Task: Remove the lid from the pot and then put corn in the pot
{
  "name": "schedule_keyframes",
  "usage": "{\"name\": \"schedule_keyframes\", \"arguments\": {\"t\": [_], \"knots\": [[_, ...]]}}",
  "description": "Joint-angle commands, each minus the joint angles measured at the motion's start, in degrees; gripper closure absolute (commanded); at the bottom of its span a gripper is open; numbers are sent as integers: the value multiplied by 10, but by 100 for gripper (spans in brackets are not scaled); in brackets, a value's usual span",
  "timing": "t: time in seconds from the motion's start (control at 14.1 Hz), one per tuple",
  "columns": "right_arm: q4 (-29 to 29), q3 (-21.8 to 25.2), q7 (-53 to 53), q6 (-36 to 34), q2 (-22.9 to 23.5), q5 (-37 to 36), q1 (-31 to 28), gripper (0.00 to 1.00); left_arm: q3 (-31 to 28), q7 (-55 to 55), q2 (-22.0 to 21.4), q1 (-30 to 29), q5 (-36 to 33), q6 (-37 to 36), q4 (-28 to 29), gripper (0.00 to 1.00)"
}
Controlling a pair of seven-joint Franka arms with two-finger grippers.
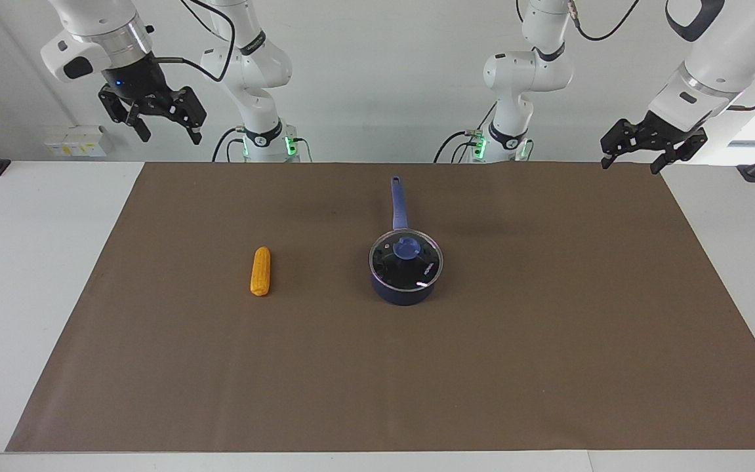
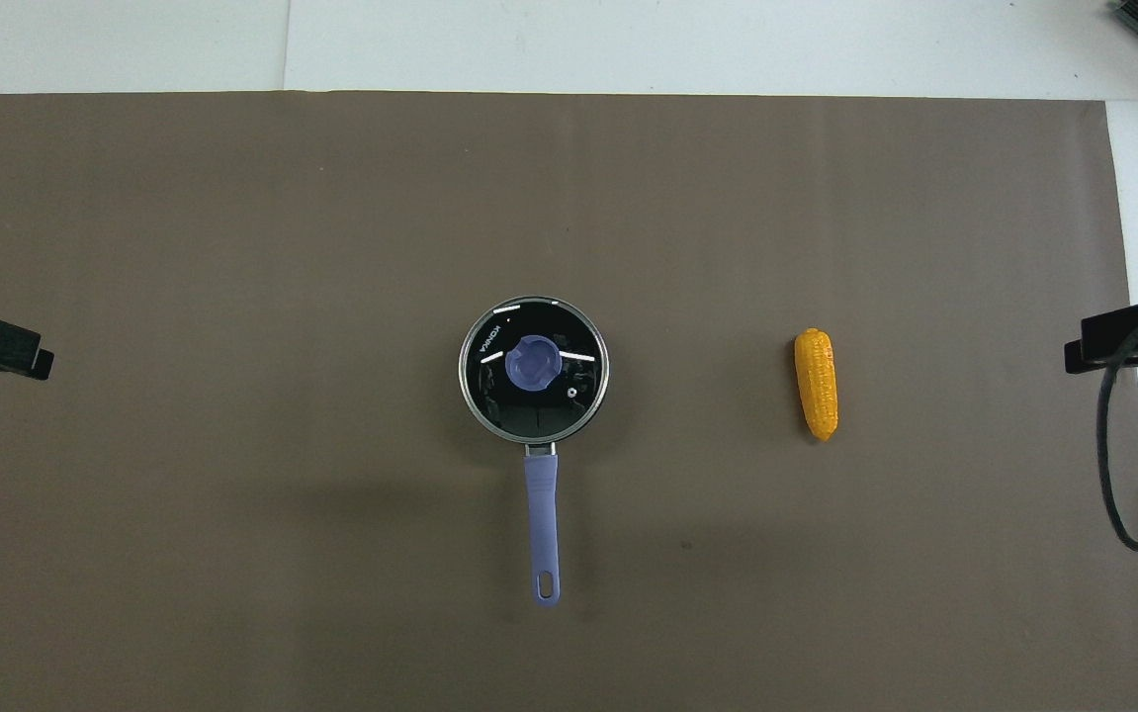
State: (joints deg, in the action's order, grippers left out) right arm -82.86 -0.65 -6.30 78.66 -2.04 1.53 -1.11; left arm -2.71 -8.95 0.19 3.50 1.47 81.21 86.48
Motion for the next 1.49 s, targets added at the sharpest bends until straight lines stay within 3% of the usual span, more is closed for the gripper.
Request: {"name": "schedule_keyframes", "arguments": {"t": [0.0, 1.0, 1.42], "knots": [[-27, -6, 1, -3, -22, 3, -6, 0, 0, 4, -10, 0, -6, 0, 7, 0], [-27, -5, 3, -5, -22, 4, -7, 0, 3, 18, -23, 7, -1, 11, 34, 0], [-27, -5, 2, -1, -22, 4, -7, 0, 6, 92, -12, 58, -1, 61, 69, 0]]}}
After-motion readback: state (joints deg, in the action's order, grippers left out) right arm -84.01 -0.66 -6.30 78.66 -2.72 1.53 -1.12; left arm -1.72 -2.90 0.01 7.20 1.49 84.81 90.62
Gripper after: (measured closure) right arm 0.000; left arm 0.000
